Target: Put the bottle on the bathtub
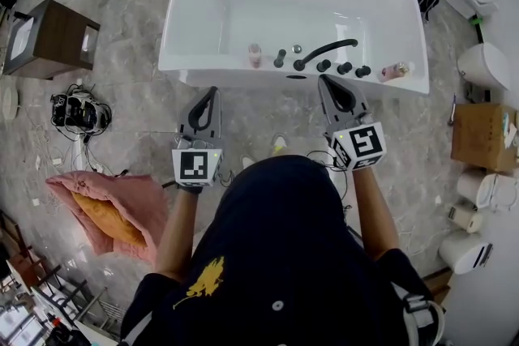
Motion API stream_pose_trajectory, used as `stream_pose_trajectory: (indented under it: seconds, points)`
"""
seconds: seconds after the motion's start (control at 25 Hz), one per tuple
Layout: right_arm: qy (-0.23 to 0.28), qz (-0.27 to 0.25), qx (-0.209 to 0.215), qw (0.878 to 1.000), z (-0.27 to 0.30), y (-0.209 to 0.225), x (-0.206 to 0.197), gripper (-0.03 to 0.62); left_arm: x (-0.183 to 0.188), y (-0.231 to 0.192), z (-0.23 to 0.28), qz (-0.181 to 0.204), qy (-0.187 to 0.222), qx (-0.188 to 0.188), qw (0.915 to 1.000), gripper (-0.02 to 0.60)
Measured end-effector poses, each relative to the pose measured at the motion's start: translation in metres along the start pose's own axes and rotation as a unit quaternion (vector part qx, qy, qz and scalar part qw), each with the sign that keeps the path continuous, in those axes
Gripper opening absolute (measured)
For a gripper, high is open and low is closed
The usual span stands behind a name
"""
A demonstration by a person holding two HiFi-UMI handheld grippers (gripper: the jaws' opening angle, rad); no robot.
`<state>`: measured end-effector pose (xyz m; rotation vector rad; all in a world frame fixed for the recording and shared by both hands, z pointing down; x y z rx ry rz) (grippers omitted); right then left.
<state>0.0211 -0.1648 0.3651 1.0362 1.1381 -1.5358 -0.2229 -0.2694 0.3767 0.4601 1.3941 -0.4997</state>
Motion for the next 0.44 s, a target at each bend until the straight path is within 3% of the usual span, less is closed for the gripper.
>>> stream_pose_trajectory:
  seconds: [0.12,0.44]
  points:
    - [-0.005,-0.004,0.004,1.000,-0.002,0.008,-0.002,0.002,-0.001,0.005,0.000,-0.016,-0.001,0.006,0.9999,0.017]
    - [-0.007,-0.027,0.015,0.999,-0.001,0.021,0.001,0.002,0.006,0.007,0.006,-0.016,0.007,0.007,0.9998,0.017]
Point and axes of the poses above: the fingertips, and each gripper's own axes: z forward along the fingers, y to its right, x out of its top, the point moved 5 cm from there along -z, backward along the fingers, and after that the axes turned 8 degrees about -z, right-handed, at the moved point
